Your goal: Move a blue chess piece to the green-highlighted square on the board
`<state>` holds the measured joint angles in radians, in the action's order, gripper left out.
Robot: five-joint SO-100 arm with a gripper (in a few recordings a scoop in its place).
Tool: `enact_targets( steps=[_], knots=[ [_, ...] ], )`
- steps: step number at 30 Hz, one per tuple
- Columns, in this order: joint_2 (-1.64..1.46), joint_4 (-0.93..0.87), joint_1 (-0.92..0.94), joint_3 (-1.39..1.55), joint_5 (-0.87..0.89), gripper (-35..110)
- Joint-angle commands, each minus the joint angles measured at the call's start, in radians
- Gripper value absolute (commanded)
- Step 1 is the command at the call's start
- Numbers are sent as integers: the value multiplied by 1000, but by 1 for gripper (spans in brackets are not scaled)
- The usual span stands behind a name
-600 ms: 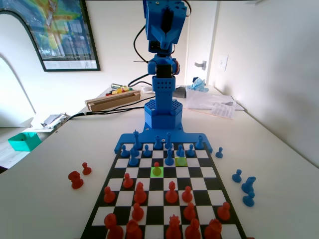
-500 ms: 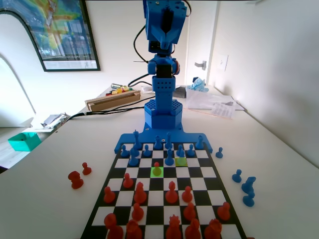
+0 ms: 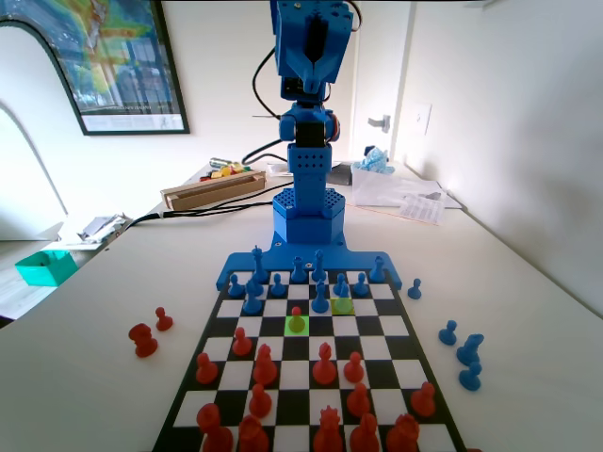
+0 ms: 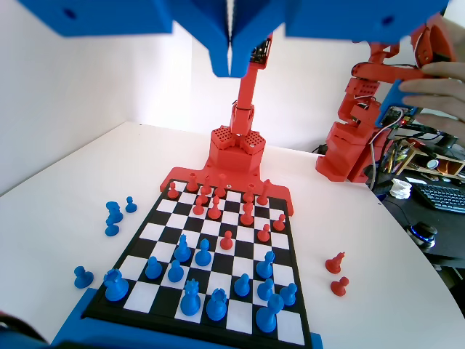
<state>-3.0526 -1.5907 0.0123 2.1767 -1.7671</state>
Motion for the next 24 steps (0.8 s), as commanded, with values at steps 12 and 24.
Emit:
enact_targets(
  steps=[12,24],
  knots=[
    [-3,18,8,2,-9,1],
    [-3,18,9,2,-9,4]
  ],
)
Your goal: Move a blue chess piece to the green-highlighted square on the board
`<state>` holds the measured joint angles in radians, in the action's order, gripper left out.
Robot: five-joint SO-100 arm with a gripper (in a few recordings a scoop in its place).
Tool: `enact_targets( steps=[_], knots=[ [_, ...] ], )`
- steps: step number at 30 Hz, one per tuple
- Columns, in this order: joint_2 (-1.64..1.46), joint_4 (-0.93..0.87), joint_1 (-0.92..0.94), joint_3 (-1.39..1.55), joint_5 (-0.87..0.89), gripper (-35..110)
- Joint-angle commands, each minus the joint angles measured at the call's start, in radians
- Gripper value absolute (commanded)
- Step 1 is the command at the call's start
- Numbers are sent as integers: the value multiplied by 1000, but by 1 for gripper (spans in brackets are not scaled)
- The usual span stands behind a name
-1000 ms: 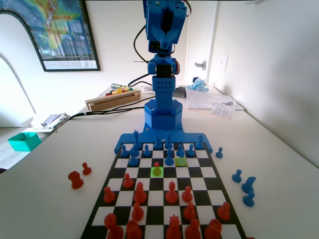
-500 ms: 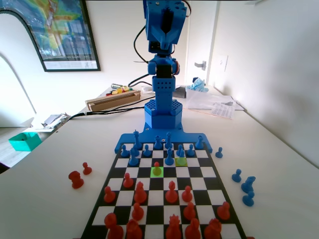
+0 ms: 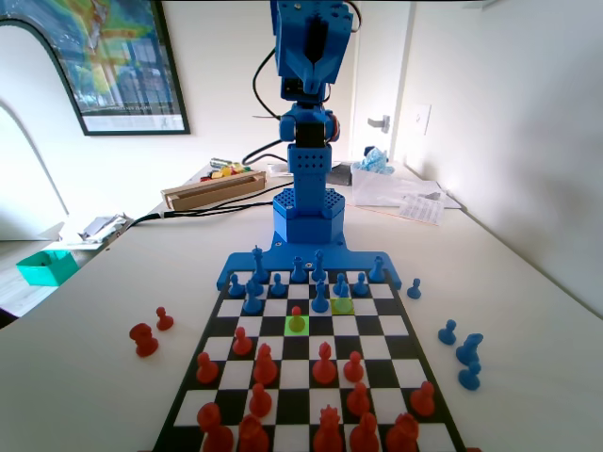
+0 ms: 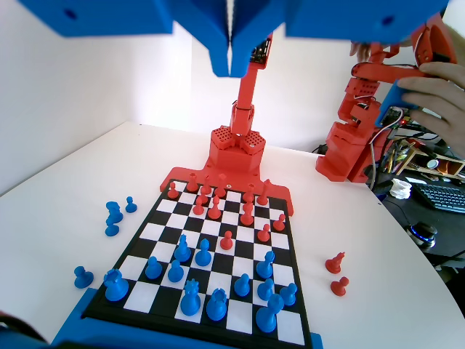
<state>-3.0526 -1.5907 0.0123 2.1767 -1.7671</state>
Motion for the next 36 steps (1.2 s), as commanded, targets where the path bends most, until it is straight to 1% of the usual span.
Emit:
enact_targets(
  steps=[1,4,9,15,23,30,36],
  knots=[
    [-3,18,9,2,-9,4],
    [-3,18,3,2,-12,1],
    [2,25,-2,-11,-23,1],
    [80,69,-6,-80,35,1],
    [324,57,17,-259,15,1],
    [586,43,110,-388,-51,1],
    [808,31,189,-439,-112,1]
  ],
)
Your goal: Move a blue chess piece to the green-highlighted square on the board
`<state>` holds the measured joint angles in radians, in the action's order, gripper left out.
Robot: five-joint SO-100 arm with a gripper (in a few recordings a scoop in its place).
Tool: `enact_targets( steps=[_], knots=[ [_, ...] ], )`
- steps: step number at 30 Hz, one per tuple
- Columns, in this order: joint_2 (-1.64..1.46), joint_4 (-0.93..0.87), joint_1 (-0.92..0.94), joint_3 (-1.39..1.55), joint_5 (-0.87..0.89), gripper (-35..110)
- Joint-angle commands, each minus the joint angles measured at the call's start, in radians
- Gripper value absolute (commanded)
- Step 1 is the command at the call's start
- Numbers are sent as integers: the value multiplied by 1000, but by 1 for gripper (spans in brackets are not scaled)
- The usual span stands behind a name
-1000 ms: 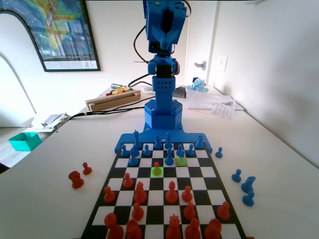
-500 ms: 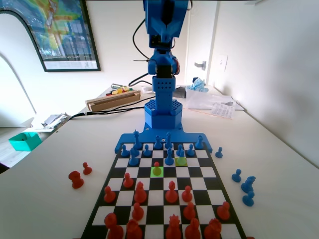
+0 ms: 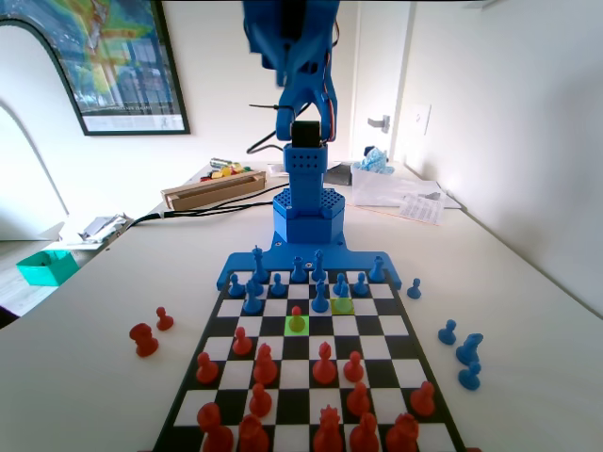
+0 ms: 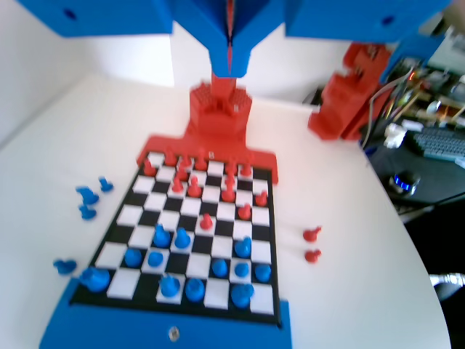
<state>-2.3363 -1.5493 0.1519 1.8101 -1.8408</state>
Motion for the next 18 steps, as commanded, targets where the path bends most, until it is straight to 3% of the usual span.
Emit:
enact_targets(
  steps=[1,7,18],
  knots=[
    [124,0,60,-74,-46,1],
    [276,117,109,-48,-58,1],
    [417,302,100,126,153,1]
  ],
)
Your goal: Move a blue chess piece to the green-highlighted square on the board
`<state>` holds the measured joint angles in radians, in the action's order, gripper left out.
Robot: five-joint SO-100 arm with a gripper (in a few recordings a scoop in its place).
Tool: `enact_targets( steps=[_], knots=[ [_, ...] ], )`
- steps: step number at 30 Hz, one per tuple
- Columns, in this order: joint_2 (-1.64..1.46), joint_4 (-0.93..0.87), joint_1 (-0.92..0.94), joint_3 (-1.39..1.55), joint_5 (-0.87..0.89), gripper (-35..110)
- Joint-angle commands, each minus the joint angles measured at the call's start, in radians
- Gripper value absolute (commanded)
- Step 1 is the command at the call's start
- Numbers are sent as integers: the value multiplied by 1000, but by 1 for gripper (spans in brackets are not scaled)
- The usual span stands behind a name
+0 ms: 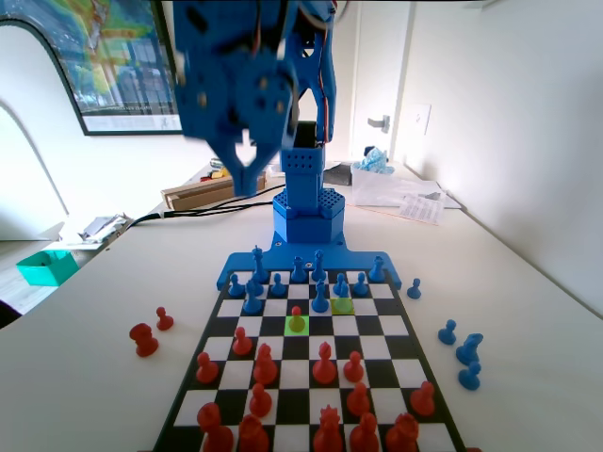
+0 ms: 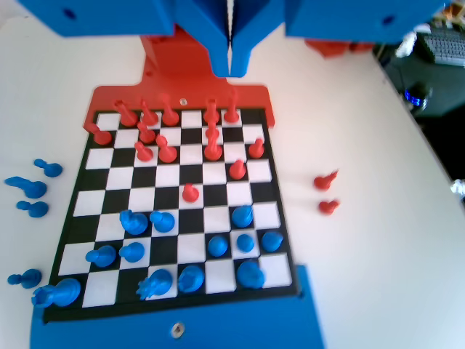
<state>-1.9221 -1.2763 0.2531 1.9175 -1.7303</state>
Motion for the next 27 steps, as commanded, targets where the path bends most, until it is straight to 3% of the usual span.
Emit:
enact_targets(
  steps=[1,11,27],
  knots=[
    [18,40,-6,31,60,1],
    [161,163,-49,72,170,2],
    [285,318,-138,192,120,8]
  ],
)
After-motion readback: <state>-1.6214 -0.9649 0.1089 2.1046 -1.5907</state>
